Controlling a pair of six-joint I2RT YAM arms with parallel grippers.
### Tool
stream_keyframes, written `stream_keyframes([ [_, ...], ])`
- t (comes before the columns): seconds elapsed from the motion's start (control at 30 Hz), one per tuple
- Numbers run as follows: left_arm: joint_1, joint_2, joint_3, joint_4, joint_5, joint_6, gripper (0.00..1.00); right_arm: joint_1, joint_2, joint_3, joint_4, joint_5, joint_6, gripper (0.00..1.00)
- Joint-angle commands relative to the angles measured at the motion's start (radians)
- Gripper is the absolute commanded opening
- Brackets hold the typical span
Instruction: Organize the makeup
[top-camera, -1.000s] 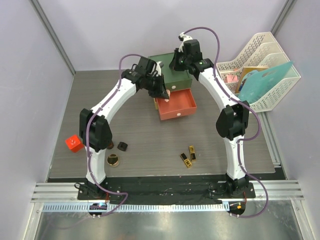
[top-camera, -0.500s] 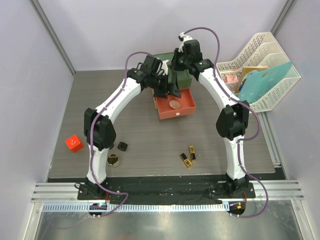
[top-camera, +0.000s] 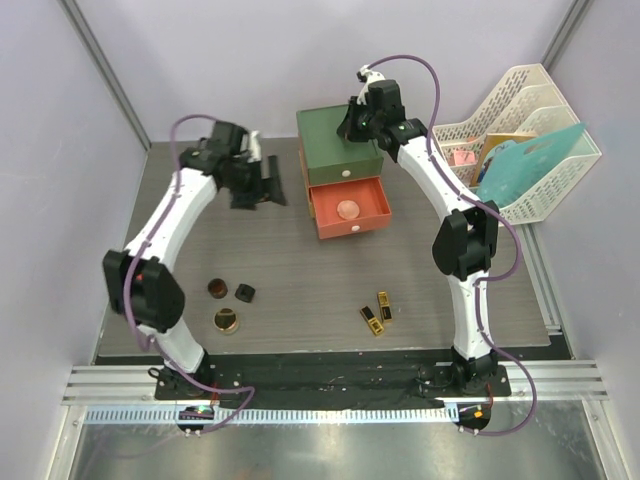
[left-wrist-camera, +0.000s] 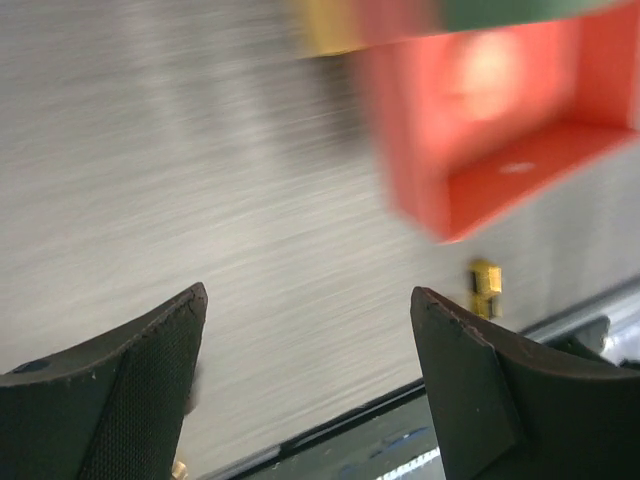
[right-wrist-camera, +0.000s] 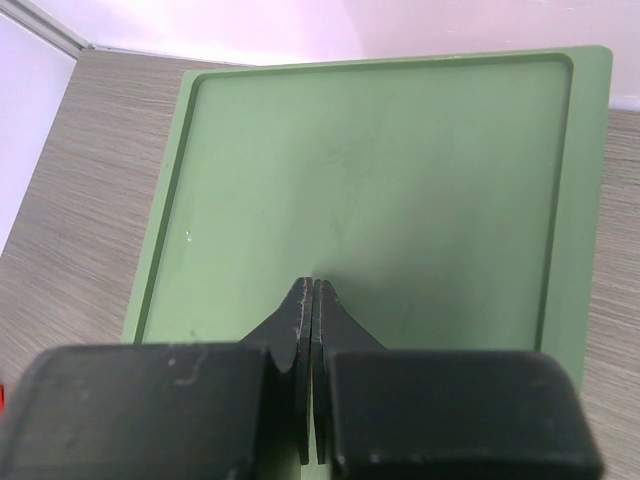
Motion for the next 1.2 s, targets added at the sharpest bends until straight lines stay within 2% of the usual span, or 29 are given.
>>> stream_keyframes([
  [0.0, 0.166, -0.118, -0.193, -0.057, -0.071, 0.044, 0.83, 0.0, 0.015, -0.038, -0.118, -0.022, 0.005, 0.01],
  [0.07, 0.225, -0.149, -0.267, -0.095, -0.109, 0.051, 0.85, 0.0, 0.017, -0.041, -0.118, -0.028, 0.006, 0.01],
  [0.1, 0.237, -0.155, -0.285, -0.118, -0.171, 0.044, 0.86, 0.0, 0.017, -0.041, -0.12, -0.028, 0.006, 0.01],
  [0.27, 0.276, -0.181, -0.435, -0.196, -0.301, -0.019, 0.91, 0.0, 0.018, -0.046, -0.121, -0.036, 0.002, 0.01],
  [0.4, 0.299, -0.198, -0.596, -0.183, -0.287, -0.073, 0.92, 0.0, 0.02, -0.048, -0.123, -0.037, -0.007, 0.01],
  [0.6, 0.363, -0.186, -0.71, -0.115, -0.241, -0.094, 0.92, 0.0, 0.012, -0.067, -0.128, -0.041, -0.014, 0.01],
  [1.1, 0.365, 0.062, -0.587, -0.051, -0.174, -0.036, 0.75, 0.001, 0.02, -0.066, -0.128, -0.048, -0.009, 0.01],
  [1.17, 0.365, 0.078, -0.584, -0.046, -0.169, -0.03, 0.7, 0.0, 0.025, -0.063, -0.129, -0.05, -0.007, 0.01],
])
